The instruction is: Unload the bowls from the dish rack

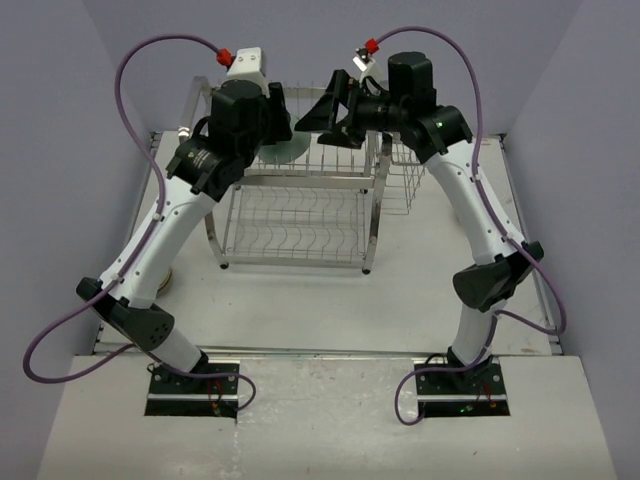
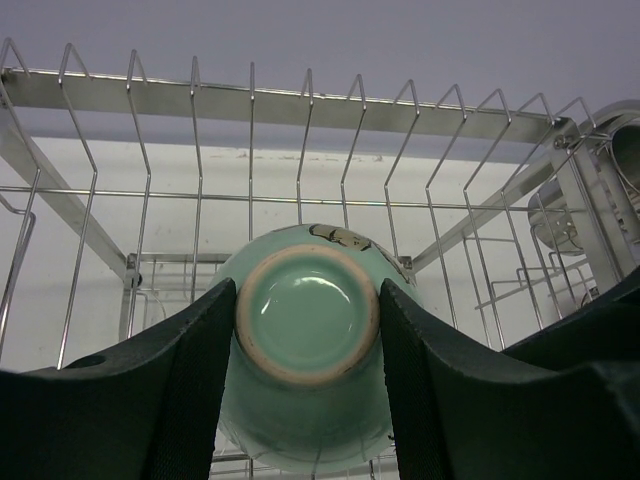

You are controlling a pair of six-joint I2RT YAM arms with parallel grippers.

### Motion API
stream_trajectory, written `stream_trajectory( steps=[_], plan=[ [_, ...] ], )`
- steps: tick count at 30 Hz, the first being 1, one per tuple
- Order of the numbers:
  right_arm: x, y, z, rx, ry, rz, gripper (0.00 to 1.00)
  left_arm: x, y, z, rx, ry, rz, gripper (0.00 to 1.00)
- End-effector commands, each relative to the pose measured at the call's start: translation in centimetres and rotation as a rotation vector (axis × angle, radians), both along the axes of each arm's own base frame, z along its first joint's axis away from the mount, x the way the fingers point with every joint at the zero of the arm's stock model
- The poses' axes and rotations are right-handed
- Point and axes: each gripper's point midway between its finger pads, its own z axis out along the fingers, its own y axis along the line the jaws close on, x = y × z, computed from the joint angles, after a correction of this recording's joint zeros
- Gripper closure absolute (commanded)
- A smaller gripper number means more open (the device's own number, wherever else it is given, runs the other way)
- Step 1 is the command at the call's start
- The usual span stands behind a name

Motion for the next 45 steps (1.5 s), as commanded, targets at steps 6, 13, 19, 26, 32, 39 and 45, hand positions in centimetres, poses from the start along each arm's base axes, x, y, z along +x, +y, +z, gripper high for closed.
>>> stream_trajectory(
  steps=[6, 13, 19, 26, 32, 39, 45],
  plan=[
    [0.5, 1.1, -1.0, -0.012, 0.020, -0.006, 0.07, -1.4, 5.3, -1.8, 0.097, 0.073, 0.123, 0.52],
    [1.0, 1.5, -1.9, -0.019, 0.032, -0.017, 0.07, -1.7, 6.1, -2.1, 0.092, 0.078, 0.128, 0.52],
    [0.9, 2.5, -1.8, 0.027, 0.045, 0.031, 0.07, -1.8, 6.6, -2.3, 0.090, 0.081, 0.130, 0.52],
    [0.1, 3.7, -1.6, 0.079, 0.077, 0.102, 0.07, -1.8, 6.7, -2.4, 0.081, 0.082, 0.124, 0.53],
    [0.0, 4.3, -2.2, 0.093, 0.100, 0.143, 0.10, -1.9, 6.2, -2.9, 0.061, 0.088, 0.099, 0.53],
    [-0.2, 4.5, -1.2, 0.121, 0.042, 0.180, 0.25, -1.8, 6.0, -3.3, 0.053, 0.092, 0.087, 0.53],
    [-0.2, 5.0, -0.3, 0.158, 0.027, 0.220, 0.37, -1.7, 5.8, -3.5, 0.051, 0.099, 0.077, 0.53]
  ],
)
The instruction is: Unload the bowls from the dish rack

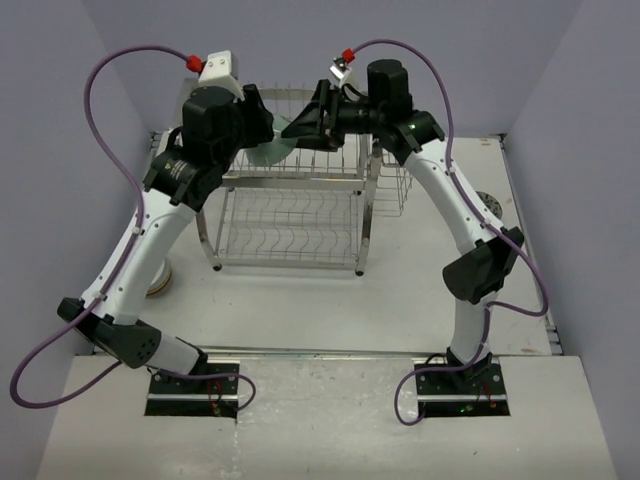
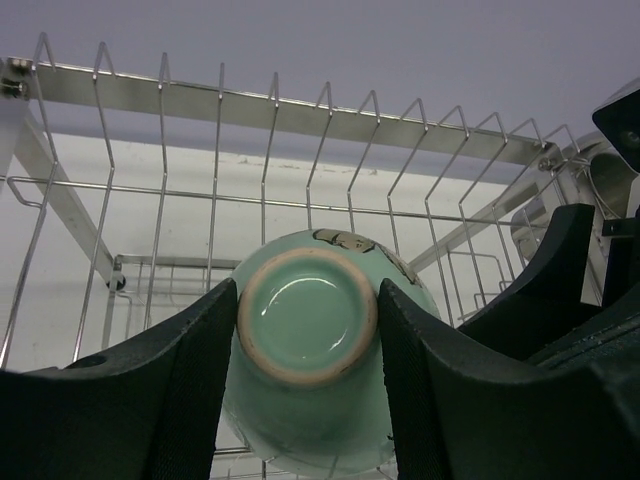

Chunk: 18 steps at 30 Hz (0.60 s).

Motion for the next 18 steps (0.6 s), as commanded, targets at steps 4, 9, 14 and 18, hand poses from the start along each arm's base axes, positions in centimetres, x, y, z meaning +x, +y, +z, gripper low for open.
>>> stream_trajectory(
  steps=[4, 9, 14, 18],
  plan=[
    [-1.1, 1.0, 2.7, 0.099, -0.067, 0.105, 0.48, -0.8, 3.0, -3.8, 0.130, 0.123, 0.061, 0.53],
    [-1.0, 1.2, 3.1, 0.118, -0.068, 0.110, 0.49, -0.7, 2.9, -4.0, 0.130, 0.129, 0.052, 0.54],
    [-0.5, 1.4, 2.8, 0.123, -0.052, 0.107, 0.50, -0.6, 2.5, -4.1, 0.119, 0.130, 0.034, 0.55],
    [-0.1, 1.9, 2.3, 0.135, -0.030, 0.114, 0.54, -0.5, 2.0, -3.9, 0.105, 0.123, 0.011, 0.55]
  ],
)
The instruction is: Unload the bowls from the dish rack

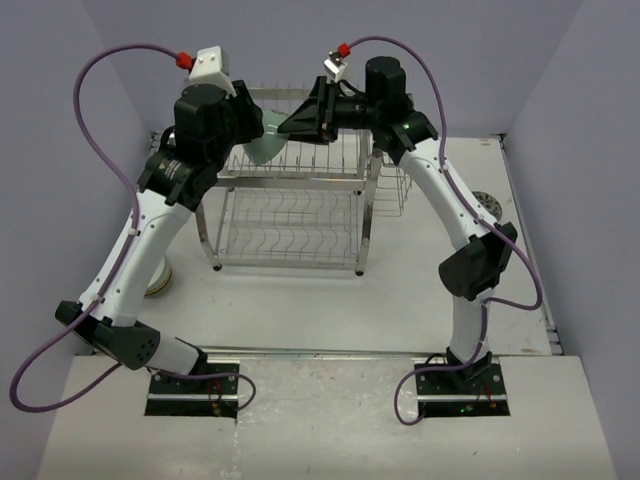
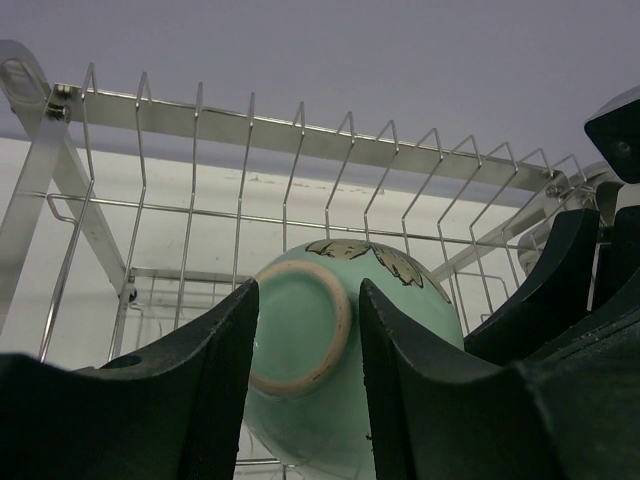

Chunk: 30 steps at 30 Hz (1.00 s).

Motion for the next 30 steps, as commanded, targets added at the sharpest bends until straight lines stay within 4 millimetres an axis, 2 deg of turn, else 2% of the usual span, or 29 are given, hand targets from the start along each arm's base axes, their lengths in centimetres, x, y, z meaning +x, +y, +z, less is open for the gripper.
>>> stream_trajectory(
  steps=[1, 12, 15, 19, 30],
  plan=[
    [-0.3, 0.9, 0.9, 0.047, -0.017, 0.052, 0.56, -0.7, 0.7, -4.7, 0.110, 0.151, -0.021, 0.55],
    [0.9, 1.6, -0.6, 0.052, 0.023, 0.052, 0.60, -0.1, -1.6, -3.8, 0.050, 0.132, -0.116, 0.58],
    [1.1, 1.7, -0.8, 0.051, 0.032, 0.048, 0.64, -0.1, -2.9, -3.3, 0.028, 0.117, -0.180, 0.60],
    [1.3, 1.8, -1.2, 0.043, 0.041, 0.041, 0.63, -0.2, -4.7, -2.6, 0.006, 0.088, -0.279, 0.60],
    [1.9, 2.0, -1.2, 0.050, 0.057, 0.028, 0.64, -0.6, -6.4, -3.1, -0.050, 0.111, -0.352, 0.64]
  ],
)
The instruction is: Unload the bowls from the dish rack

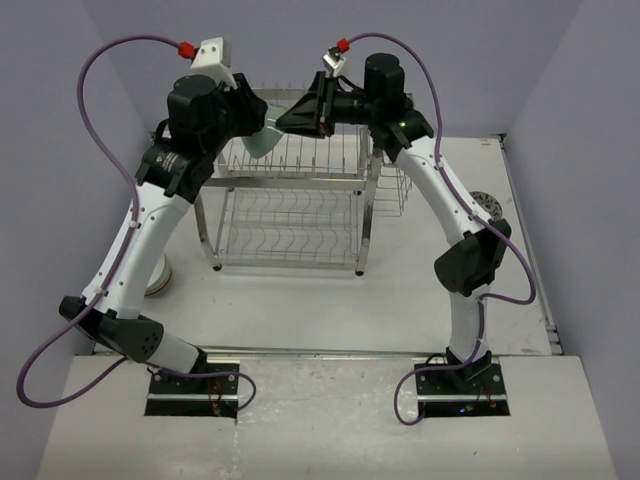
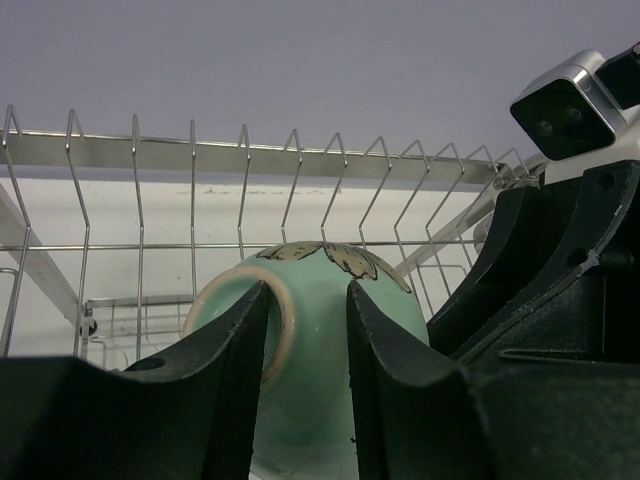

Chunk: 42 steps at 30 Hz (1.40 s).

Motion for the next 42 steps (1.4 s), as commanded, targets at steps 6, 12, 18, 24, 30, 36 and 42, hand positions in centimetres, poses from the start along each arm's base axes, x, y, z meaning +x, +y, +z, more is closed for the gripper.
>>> stream_trajectory(
  steps=[6, 12, 18, 24, 30, 36, 42],
  plan=[
    [1.3, 1.3, -2.0, -0.003, 0.050, 0.004, 0.72, -1.7, -4.7, -4.2, -0.036, 0.151, -0.215, 0.67],
    [1.6, 1.5, -1.9, 0.008, 0.057, 0.001, 0.76, -2.2, -4.9, -4.4, -0.046, 0.159, -0.232, 0.70],
    [1.4, 1.4, -1.4, 0.019, 0.049, 0.009, 0.95, -2.3, -4.9, -4.2, -0.043, 0.150, -0.240, 0.70],
    [1.0, 1.2, -1.1, 0.019, 0.031, 0.018, 1.00, -2.5, -5.4, -4.0, -0.051, 0.145, -0.269, 0.71],
    [0.6, 0.4, 0.4, 0.028, -0.011, 0.008, 1.00, -3.0, -5.6, -4.1, -0.063, 0.134, -0.293, 0.62],
    [-0.1, -0.5, 2.0, 0.026, -0.064, -0.013, 1.00, -3.1, -5.6, -4.1, -0.071, 0.134, -0.289, 0.38],
    [-0.6, -1.0, 2.2, 0.004, -0.078, -0.015, 1.00, -2.7, -5.4, -3.3, -0.071, 0.118, -0.272, 0.28]
  ],
)
